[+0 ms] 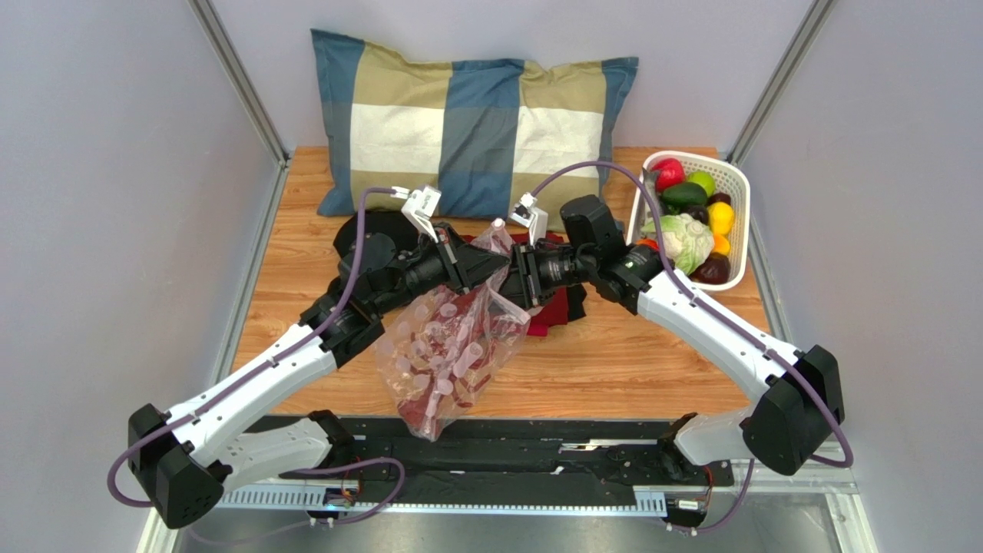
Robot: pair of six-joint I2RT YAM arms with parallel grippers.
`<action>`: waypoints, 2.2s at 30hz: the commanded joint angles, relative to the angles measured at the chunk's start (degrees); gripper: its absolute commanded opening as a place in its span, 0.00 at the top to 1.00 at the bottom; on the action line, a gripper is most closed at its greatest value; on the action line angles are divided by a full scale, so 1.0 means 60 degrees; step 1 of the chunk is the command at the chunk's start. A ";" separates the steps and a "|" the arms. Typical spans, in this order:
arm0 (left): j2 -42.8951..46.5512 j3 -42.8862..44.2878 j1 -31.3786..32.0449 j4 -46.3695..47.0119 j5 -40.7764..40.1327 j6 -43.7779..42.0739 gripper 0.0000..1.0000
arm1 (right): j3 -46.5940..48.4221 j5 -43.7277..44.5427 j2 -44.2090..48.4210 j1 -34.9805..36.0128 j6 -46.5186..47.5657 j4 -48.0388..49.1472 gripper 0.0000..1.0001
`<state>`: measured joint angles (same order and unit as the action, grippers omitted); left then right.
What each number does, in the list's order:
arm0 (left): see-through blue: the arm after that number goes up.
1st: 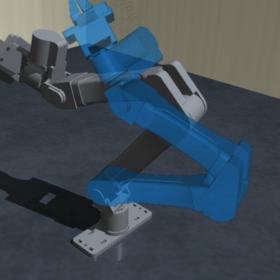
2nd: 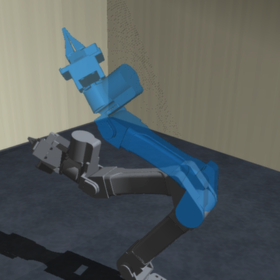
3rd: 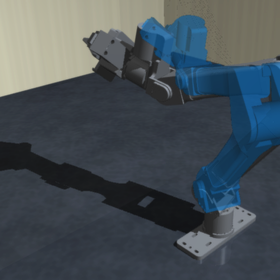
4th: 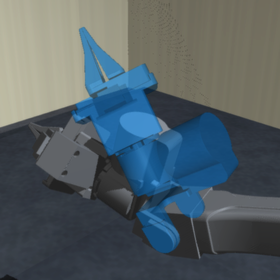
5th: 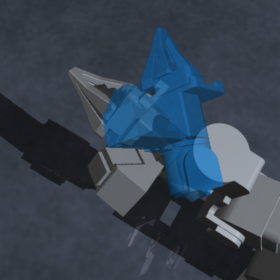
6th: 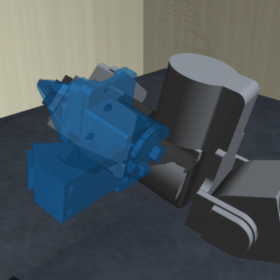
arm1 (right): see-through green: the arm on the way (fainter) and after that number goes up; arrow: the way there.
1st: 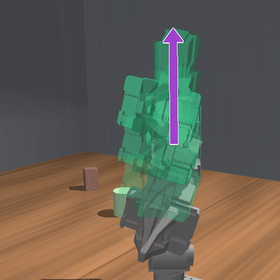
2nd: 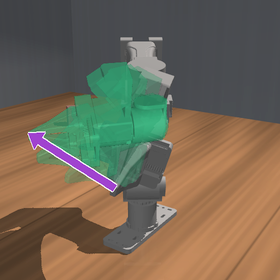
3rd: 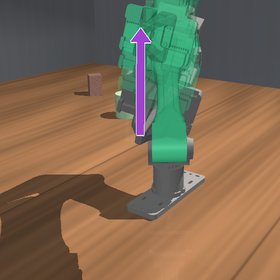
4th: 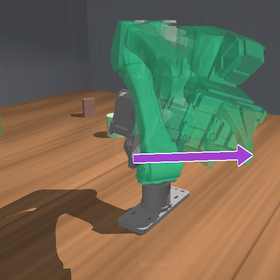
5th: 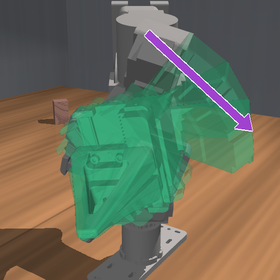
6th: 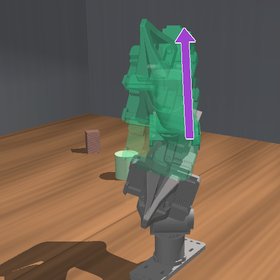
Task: Place the food in the zip-top bag and seal the zipper
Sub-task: Place the fake lobster in the zipper food storage bag, then adjust the zipper food storage bag at the center of the board.
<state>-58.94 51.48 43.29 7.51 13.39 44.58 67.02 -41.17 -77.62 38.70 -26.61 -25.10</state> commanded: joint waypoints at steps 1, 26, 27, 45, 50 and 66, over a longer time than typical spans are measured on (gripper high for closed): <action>0.0360 -0.0099 0.0036 0.0931 0.1123 -0.0223 1.00 | -0.0023 -0.2525 0.0017 0.0054 -0.0151 0.1254 1.00; 0.0521 -0.0758 0.0051 0.2103 0.3701 -0.0896 1.00 | 0.1295 -0.0625 0.1759 0.0508 0.6764 -0.4136 0.33; 0.0579 -0.0787 0.0037 0.2118 0.3716 -0.0911 1.00 | 0.1339 -0.0494 0.1833 0.0508 0.6822 -0.4209 0.29; 0.0492 -0.0583 0.0036 0.1474 0.3072 -0.0764 1.00 | 0.0886 0.3989 0.3636 -0.0501 0.3631 -0.4239 0.52; 0.0492 -0.0495 0.0036 0.1050 0.3028 -0.0881 1.00 | 0.0885 0.3069 0.2934 -0.1015 0.2854 -0.3991 0.44; 0.1665 0.2489 0.0036 -0.5891 0.2647 -0.2859 1.00 | 0.0594 -0.0680 0.3196 -0.0474 0.0951 -0.2264 1.00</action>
<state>-50.00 57.67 43.68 -14.48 29.06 32.27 72.03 -37.39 -61.32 34.24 -14.46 -44.62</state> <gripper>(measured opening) 0.009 0.011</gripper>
